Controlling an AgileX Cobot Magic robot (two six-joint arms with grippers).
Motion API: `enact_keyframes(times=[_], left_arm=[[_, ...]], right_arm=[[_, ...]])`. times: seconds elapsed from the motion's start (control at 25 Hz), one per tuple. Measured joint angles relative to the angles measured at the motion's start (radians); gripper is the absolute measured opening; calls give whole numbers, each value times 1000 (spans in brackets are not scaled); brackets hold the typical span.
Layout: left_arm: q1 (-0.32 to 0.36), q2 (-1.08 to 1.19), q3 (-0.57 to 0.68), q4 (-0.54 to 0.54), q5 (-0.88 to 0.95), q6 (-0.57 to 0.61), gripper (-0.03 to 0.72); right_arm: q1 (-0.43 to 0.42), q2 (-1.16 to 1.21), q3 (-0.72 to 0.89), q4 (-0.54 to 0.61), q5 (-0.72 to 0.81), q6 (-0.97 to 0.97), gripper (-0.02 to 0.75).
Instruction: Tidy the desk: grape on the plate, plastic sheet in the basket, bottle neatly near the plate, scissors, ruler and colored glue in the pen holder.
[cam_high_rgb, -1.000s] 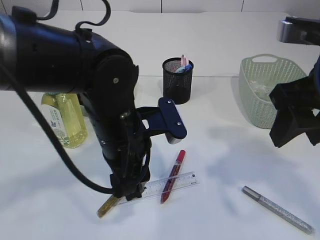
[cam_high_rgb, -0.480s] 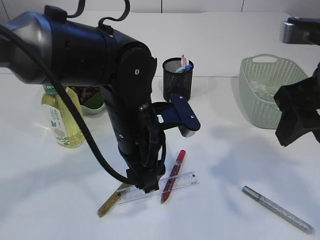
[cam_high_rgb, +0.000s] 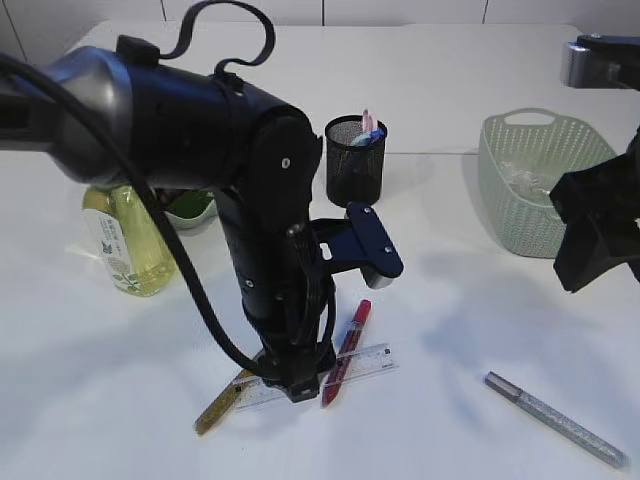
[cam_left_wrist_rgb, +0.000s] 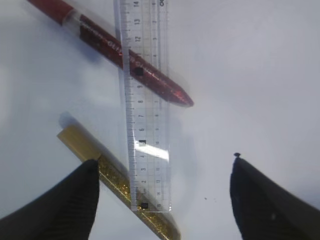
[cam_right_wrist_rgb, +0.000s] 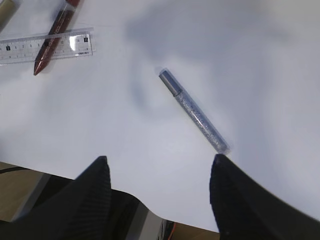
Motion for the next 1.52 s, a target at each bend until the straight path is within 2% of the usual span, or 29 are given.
enact_keyframes(times=[1.52], left_arm=[[15,134,-33,44,-84,26,583]], right_arm=[[0,0,0,-4,0,-4,491]])
